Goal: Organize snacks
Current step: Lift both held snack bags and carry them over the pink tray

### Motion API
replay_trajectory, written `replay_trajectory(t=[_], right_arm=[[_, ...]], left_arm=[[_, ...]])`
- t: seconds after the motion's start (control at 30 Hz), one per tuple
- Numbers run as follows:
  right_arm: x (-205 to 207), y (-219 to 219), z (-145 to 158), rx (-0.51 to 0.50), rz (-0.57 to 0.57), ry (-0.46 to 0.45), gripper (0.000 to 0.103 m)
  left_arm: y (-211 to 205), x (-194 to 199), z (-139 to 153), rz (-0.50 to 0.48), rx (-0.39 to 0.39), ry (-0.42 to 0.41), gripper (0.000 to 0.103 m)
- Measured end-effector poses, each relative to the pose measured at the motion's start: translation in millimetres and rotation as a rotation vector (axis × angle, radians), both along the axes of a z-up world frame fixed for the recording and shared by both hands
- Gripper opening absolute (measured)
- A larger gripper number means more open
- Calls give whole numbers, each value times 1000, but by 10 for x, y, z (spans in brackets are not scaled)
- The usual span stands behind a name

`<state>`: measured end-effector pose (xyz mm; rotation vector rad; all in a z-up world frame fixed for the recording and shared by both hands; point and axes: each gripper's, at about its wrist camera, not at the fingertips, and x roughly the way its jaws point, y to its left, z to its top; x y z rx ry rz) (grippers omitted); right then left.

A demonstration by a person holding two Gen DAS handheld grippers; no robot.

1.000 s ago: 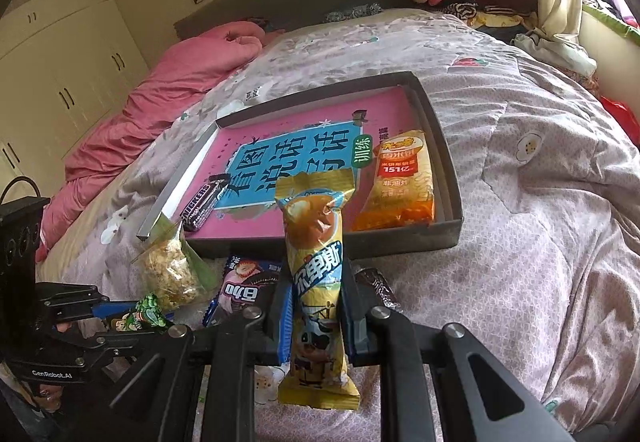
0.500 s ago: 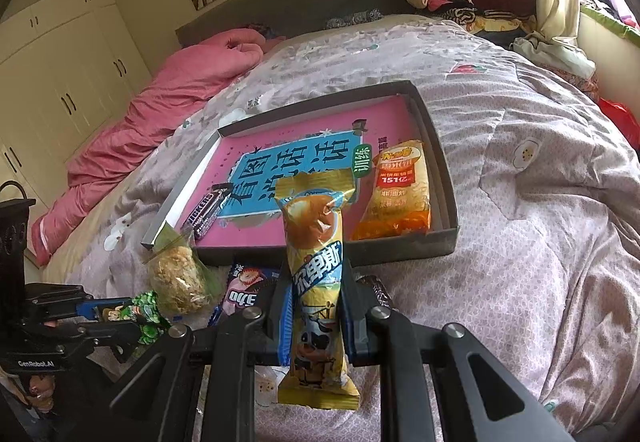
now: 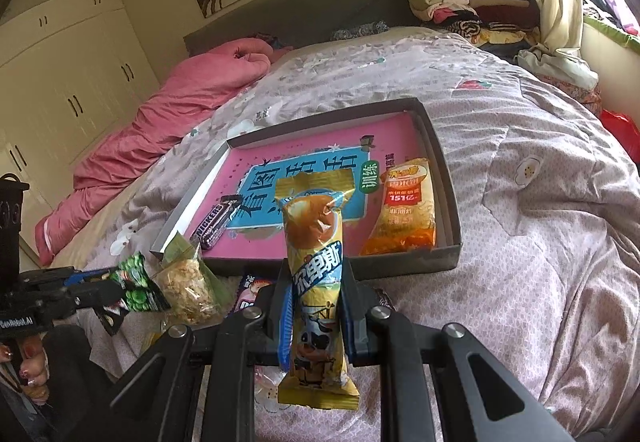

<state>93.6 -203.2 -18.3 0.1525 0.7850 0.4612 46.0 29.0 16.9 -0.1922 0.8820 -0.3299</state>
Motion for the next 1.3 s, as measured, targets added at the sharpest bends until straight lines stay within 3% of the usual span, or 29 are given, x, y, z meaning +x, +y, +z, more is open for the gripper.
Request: replay_trajectory(t=[0.5, 0.8, 1.3], right_arm=[[43, -53, 90, 12, -18, -53, 20], [117, -59, 116, 23, -22, -67, 20], [223, -52, 127, 25, -31, -86, 20]], left_arm=[[268, 268, 227, 178, -16, -110, 25], [387, 515, 75, 259, -25, -108, 25], [400, 798, -217, 299, -26, -86, 25]])
